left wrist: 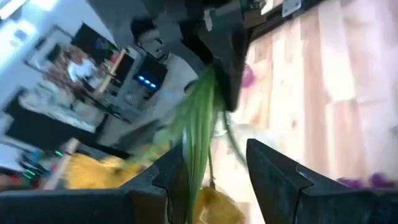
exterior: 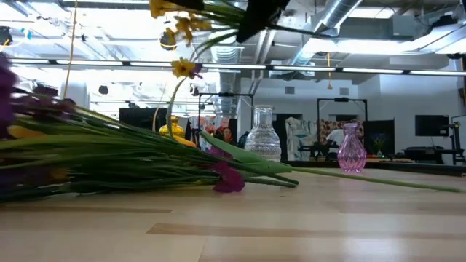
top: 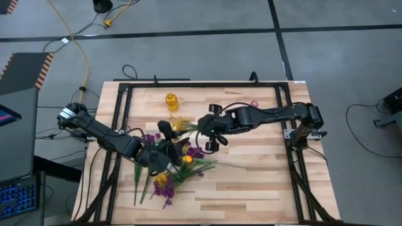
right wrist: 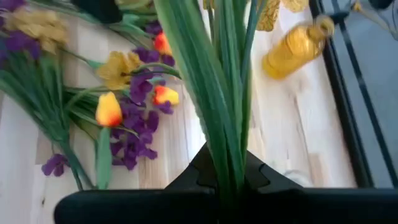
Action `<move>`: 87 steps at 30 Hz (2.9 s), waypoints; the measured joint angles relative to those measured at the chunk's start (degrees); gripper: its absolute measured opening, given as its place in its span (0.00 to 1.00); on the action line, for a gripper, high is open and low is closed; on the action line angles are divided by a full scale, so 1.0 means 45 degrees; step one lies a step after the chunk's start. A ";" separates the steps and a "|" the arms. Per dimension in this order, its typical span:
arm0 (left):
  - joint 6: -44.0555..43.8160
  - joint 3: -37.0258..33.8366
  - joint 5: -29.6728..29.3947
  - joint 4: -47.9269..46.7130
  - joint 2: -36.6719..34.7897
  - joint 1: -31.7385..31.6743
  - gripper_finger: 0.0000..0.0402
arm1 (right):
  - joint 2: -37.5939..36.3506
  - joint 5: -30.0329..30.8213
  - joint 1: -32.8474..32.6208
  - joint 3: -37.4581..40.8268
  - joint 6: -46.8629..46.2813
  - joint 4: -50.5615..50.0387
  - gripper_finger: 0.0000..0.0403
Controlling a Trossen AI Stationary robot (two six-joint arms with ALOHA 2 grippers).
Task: Sort flowers into vase by color
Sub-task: Put the yellow flowers into the yellow vase
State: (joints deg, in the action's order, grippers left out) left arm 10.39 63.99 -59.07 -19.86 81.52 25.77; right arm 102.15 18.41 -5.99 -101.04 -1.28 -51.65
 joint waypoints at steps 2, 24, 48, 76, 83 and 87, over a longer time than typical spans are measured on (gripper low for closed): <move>-0.1497 0.0000 0.0209 -0.0471 0.0000 0.0197 0.35 | 0.0000 0.0000 -0.0008 -0.0239 0.0080 0.0024 0.10; -1.1552 -0.2205 0.3880 -0.1799 0.0029 0.0702 0.35 | -0.0035 0.0508 -0.0403 -0.0587 0.1089 0.1630 0.10; -1.1030 -0.3269 0.2931 0.1068 0.0029 0.0537 0.25 | -0.0311 0.0612 -0.0673 -0.0587 0.1395 0.2346 0.10; -1.0778 -0.3269 0.6044 -0.0043 0.0029 0.0537 0.07 | -0.2982 0.2277 -0.1098 -0.0582 0.0827 0.0779 0.10; -1.0750 -0.3269 0.7311 0.0026 0.0003 0.0537 0.26 | -0.4119 0.2349 -0.1078 -0.0587 -0.0690 -0.1072 0.10; -1.0739 -0.3269 0.8090 0.0151 -0.0111 0.0537 0.32 | -0.4447 0.2824 -0.1081 -0.0241 -0.1105 -0.1539 0.10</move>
State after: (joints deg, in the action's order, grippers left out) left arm -37.93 49.28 -22.67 -19.18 81.02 28.18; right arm 82.14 31.12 -10.85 -102.12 -6.26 -58.57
